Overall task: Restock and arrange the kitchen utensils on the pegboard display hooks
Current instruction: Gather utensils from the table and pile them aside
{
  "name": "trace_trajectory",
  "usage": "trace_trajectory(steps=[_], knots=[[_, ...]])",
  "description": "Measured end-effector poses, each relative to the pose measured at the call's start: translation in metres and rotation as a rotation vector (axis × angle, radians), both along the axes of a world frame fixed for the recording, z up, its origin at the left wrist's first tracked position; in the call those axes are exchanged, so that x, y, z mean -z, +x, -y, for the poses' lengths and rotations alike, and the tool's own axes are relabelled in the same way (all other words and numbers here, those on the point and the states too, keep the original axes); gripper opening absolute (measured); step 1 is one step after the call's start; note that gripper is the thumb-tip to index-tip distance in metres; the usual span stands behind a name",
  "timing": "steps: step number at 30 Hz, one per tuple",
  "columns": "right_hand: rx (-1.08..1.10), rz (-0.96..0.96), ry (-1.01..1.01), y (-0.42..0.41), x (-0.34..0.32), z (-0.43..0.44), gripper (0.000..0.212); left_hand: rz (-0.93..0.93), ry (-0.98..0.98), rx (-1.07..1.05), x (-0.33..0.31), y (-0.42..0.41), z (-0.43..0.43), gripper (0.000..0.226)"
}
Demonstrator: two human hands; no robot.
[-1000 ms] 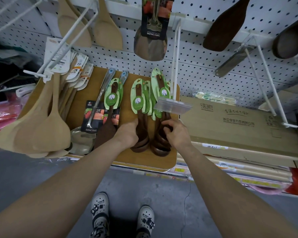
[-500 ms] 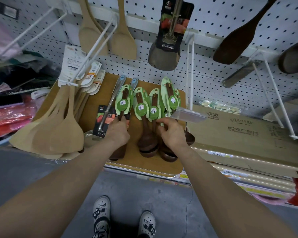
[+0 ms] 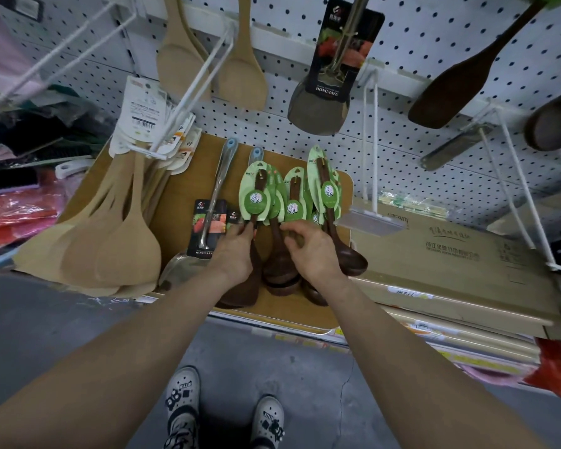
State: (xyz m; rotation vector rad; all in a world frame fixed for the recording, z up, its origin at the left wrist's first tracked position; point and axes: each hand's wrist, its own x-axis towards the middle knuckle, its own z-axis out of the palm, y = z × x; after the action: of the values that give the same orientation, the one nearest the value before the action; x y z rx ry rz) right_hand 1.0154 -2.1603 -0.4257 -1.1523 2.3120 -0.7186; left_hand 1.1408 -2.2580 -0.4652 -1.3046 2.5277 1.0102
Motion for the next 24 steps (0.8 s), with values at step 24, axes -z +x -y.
trace_trajectory(steps=[24], knots=[[-0.440, -0.160, -0.004, 0.140, -0.153, 0.013, 0.035, -0.247, -0.137, -0.261, -0.194, 0.179, -0.022, 0.031]])
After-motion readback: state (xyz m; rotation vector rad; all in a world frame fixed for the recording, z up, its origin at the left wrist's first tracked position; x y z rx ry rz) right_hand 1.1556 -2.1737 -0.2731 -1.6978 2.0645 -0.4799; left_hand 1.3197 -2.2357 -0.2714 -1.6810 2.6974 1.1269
